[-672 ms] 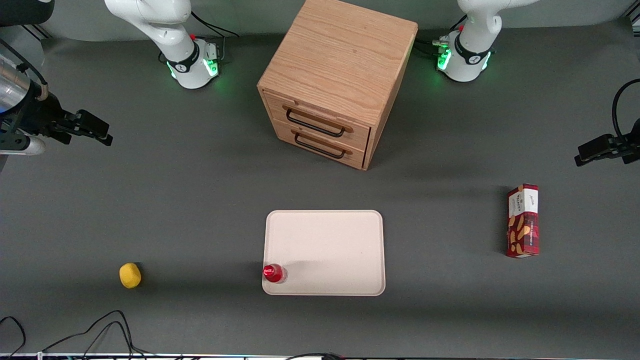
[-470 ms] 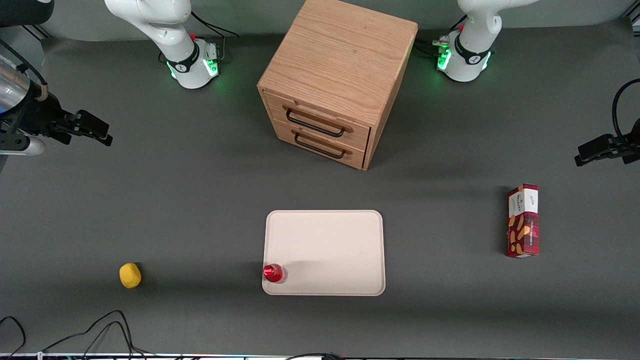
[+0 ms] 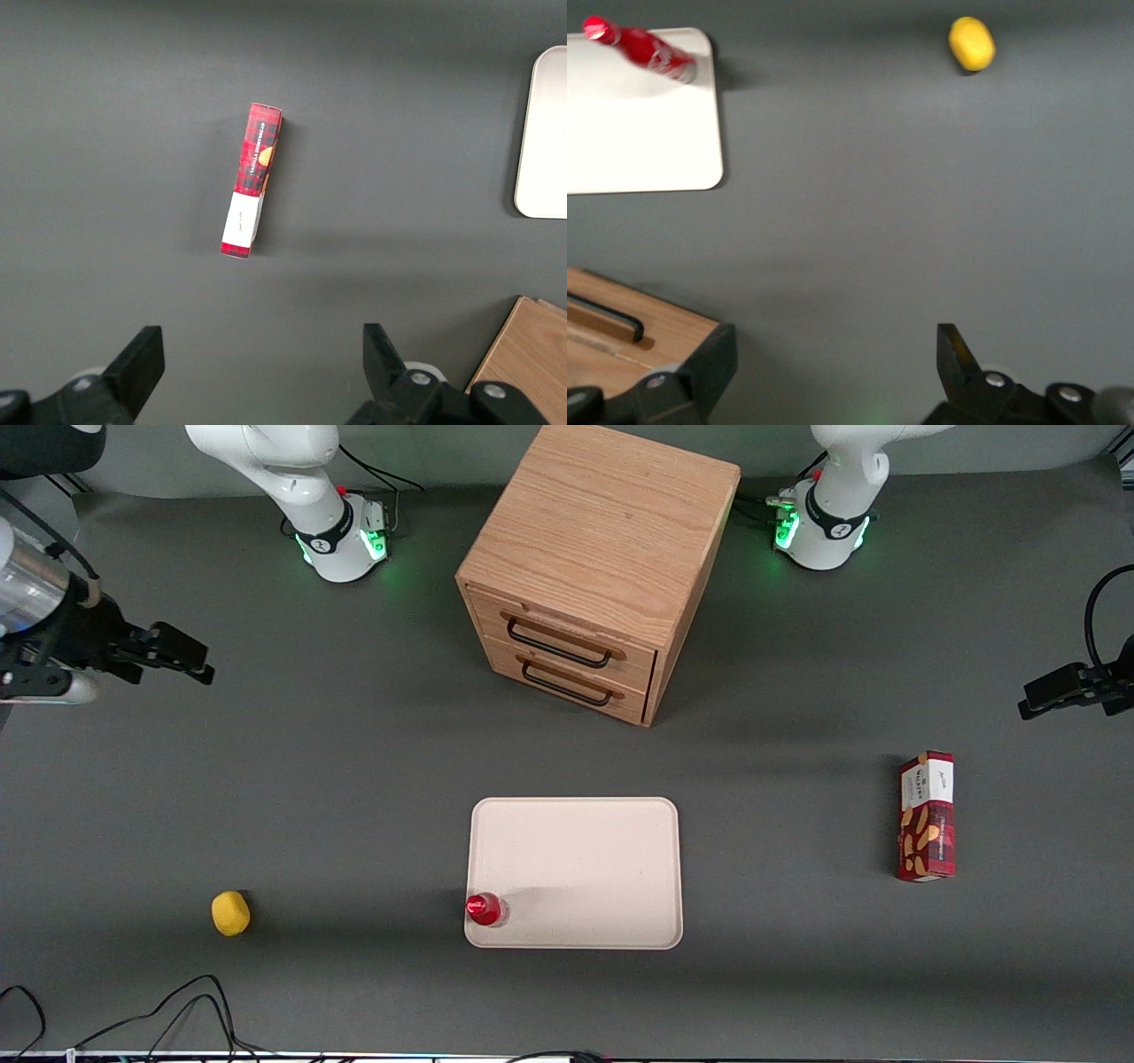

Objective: Open upper drawer
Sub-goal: 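Raise the right gripper from its rest pose toward the wooden cabinet, then move the right gripper to the upper drawer's black handle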

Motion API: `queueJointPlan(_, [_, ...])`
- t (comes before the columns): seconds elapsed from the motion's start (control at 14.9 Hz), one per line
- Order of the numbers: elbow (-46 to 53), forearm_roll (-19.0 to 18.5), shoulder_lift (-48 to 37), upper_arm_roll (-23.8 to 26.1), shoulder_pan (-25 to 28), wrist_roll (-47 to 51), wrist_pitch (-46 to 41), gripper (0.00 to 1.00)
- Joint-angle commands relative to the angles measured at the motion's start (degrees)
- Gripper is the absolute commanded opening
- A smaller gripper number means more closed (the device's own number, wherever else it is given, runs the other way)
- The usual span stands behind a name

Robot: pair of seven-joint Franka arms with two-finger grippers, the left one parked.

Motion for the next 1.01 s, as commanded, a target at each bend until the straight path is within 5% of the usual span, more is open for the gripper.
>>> queueJointPlan(0.0, [2.5, 0.76, 1.97, 1.12, 5.53, 0.67, -0.4, 1.0])
queueJointPlan(0.67, [10.76, 0.67, 14.09, 19.21, 12.23, -2.66, 3.2, 1.0])
queueJointPlan(0.94, [11.29, 0.5, 17.7, 20.63, 14.95, -15.55, 6.01, 1.0])
